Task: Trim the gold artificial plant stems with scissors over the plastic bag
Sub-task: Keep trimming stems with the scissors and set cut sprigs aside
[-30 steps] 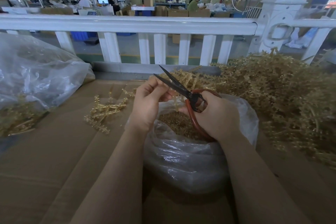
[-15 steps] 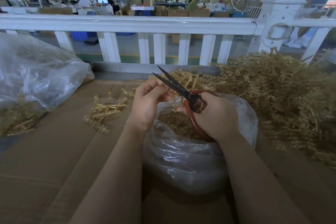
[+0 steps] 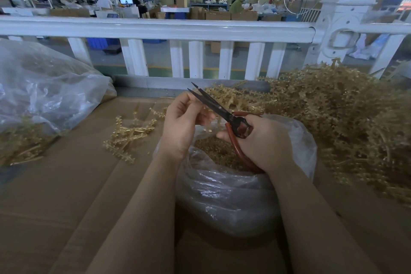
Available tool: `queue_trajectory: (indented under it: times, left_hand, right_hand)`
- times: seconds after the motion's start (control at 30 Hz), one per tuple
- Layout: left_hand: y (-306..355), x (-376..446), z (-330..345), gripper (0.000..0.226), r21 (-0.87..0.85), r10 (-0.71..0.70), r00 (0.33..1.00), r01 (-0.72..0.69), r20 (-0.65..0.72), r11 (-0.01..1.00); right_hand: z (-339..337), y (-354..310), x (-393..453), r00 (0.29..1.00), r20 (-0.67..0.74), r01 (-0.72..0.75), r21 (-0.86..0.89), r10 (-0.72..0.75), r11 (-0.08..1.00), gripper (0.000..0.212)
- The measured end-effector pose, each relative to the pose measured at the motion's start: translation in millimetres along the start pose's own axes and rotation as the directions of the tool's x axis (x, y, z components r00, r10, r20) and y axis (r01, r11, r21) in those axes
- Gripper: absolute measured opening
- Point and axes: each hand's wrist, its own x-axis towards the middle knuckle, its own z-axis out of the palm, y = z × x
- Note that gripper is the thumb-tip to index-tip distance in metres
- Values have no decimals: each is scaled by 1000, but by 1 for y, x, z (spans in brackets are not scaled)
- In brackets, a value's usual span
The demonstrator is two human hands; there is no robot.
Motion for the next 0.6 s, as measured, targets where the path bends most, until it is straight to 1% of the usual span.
queue_trajectory:
  times: [0.1,0.2,0.27,0.43,0.6]
  left_hand:
    - [-1,0,1,18,68,9,1000,-9,13,998]
    - [-2,-1,3,18,142,2,1000,-6,27,990]
    - [0,-1,4,18,152,2,1000,-7,29,988]
    - [0,-2,4,18,167,6,1000,-11,29,986]
    - [0,-2,3,18,158,2,999,-7,34,987]
  right_hand:
    - [1,2,0,1000,-6,12,7,-12,1000,34]
    - [2,4,0,1000,-8,0,-10,0,1000,37]
    - [2,5,0,1000,-4,-8,-27,8,1000,37]
    - [4,6,0,999,26,-24,-26,25,999,27]
    - [4,6,0,1000,6,-23,-37,23,999,29]
